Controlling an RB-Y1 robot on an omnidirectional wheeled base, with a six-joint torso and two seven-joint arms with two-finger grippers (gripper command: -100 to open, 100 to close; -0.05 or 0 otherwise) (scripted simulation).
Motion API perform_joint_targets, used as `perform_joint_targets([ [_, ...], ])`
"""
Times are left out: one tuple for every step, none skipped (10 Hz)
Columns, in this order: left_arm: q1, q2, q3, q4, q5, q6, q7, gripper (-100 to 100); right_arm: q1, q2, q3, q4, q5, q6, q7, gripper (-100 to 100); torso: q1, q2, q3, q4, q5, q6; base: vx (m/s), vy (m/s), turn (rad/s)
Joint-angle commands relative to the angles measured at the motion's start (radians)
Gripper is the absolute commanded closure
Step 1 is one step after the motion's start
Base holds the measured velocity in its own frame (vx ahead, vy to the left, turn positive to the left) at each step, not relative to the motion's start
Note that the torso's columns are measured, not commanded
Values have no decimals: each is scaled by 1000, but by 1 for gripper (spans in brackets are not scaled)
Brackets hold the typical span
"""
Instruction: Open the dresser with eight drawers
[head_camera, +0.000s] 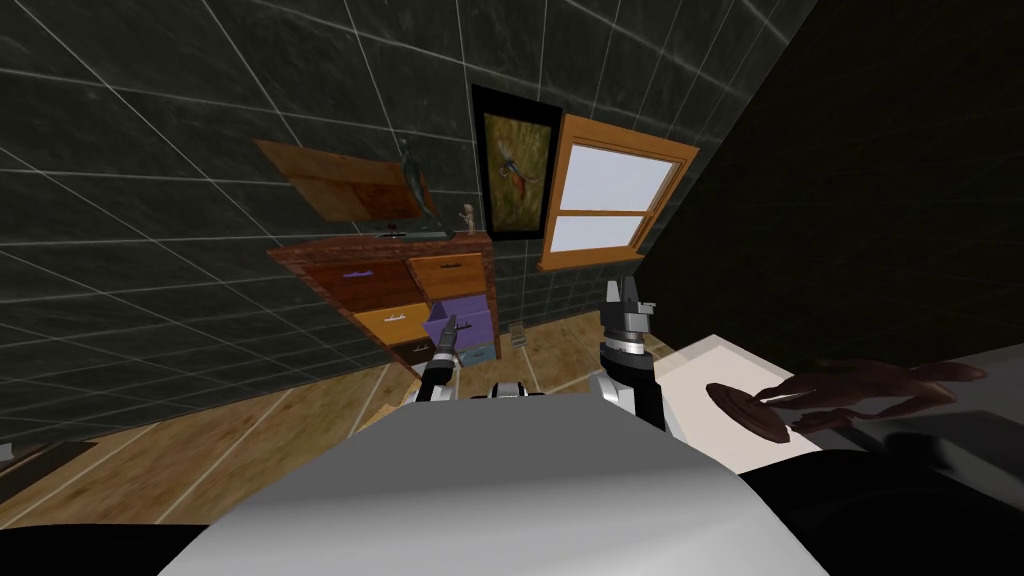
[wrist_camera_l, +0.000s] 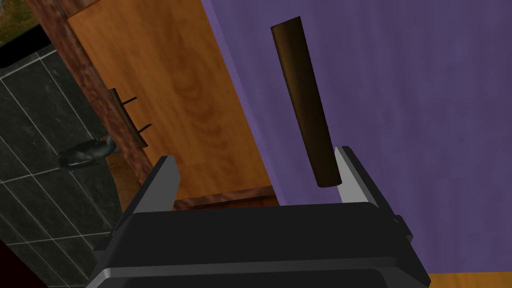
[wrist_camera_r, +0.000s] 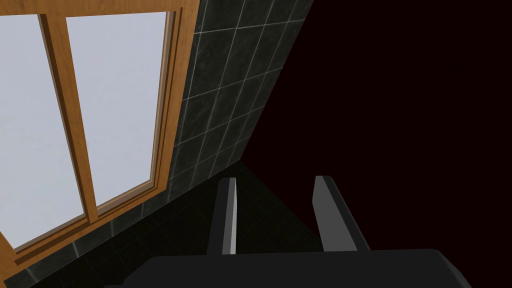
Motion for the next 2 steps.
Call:
perform_joint_targets([
  [0,0,0,0,0,0,0,0,0,0,0,0,0,0,0,0,0,0,0,0,0,0,0,0,0],
  [0,0,0,1,0,0,0,0,0,0,0,0,0,0,0,0,0,0,0,0,0,0,0,0,0],
])
